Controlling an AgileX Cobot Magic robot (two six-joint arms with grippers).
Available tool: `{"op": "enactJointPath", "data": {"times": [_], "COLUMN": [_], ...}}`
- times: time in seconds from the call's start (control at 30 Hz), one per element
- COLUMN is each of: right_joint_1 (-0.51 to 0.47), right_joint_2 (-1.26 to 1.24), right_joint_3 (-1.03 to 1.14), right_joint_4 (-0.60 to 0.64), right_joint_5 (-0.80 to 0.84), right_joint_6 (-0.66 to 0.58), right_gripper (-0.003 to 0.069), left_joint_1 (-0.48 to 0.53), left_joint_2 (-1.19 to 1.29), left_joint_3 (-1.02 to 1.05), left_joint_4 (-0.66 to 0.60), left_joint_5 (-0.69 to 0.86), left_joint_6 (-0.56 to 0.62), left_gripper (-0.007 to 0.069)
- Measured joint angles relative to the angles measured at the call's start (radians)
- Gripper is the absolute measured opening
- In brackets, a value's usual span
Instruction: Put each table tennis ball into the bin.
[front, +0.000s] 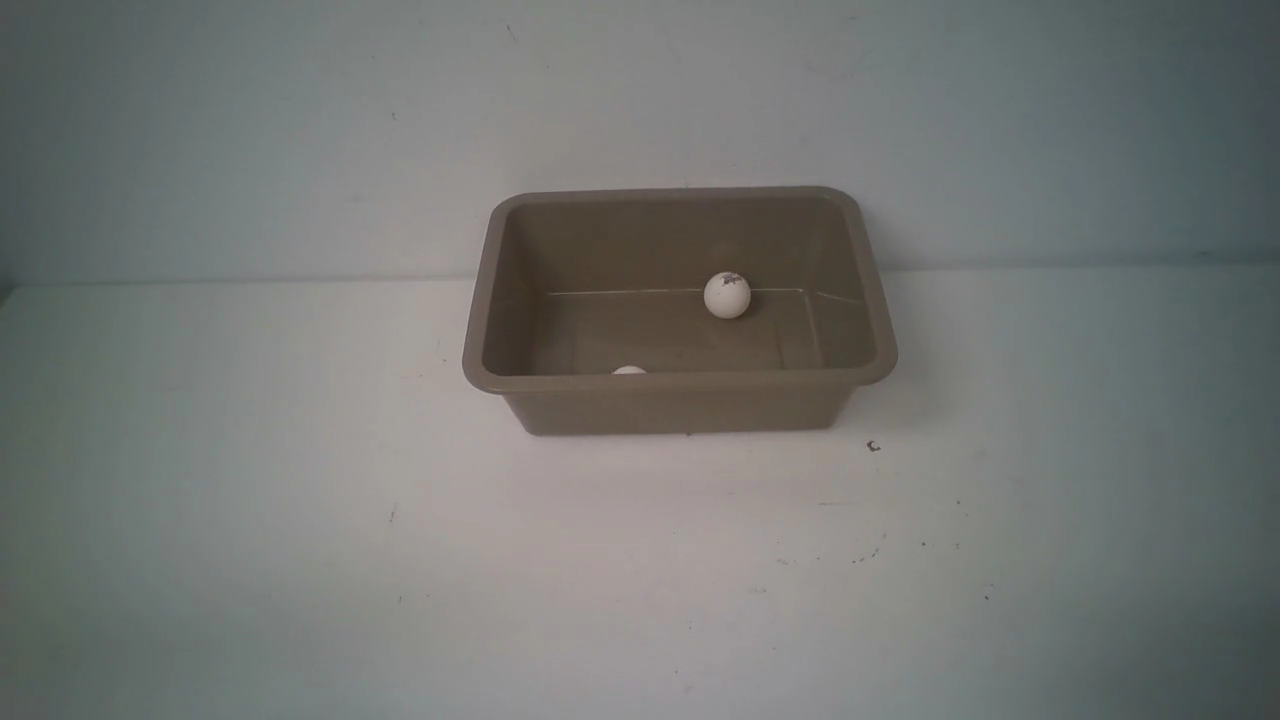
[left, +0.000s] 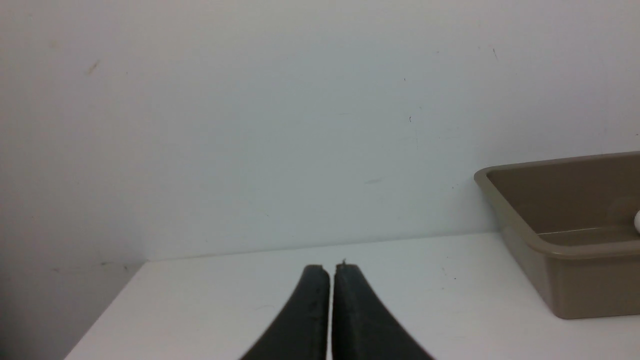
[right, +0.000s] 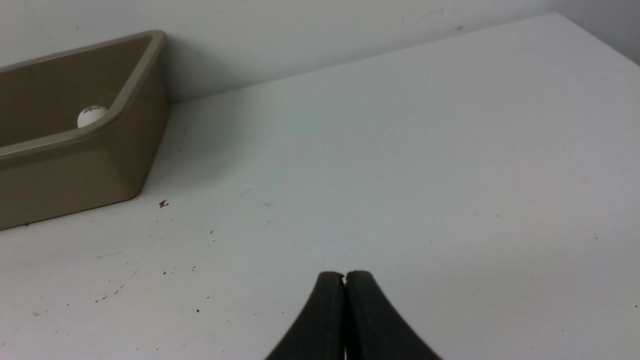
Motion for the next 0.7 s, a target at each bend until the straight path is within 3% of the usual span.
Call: {"op": "enactJointPath", "data": {"times": [0.2,0.37,0.53,0.7], "right_joint_1": [0.000,0.000,0.000,0.000], "right_joint_2": [0.000,0.000,0.000,0.000], "right_joint_3": [0.000,0.000,0.000,0.000], "right_joint_4": [0.000,0.000,0.000,0.000], "right_joint_5": [0.000,0.000,0.000,0.000], "right_joint_6": [0.000,0.000,0.000,0.000], "right_gripper": [-0.0016,-0.0016,-0.0016,-0.0016], "left_joint_1": [0.000,0.000,0.001,0.001], "left_joint_2": [0.000,0.000,0.000,0.000], "left_joint_3": [-0.010,-0.033,-0.041,-0.041], "left_joint_4": [0.000,0.001,0.162,0.558], "left_joint_5": [0.026,-0.015,-0.050,-0.027], "left_joint_6": [0.000,-0.088,-0.413,-0.781], "left_gripper": [-0.0004,-0.0004,-0.0004,-0.0004]}}
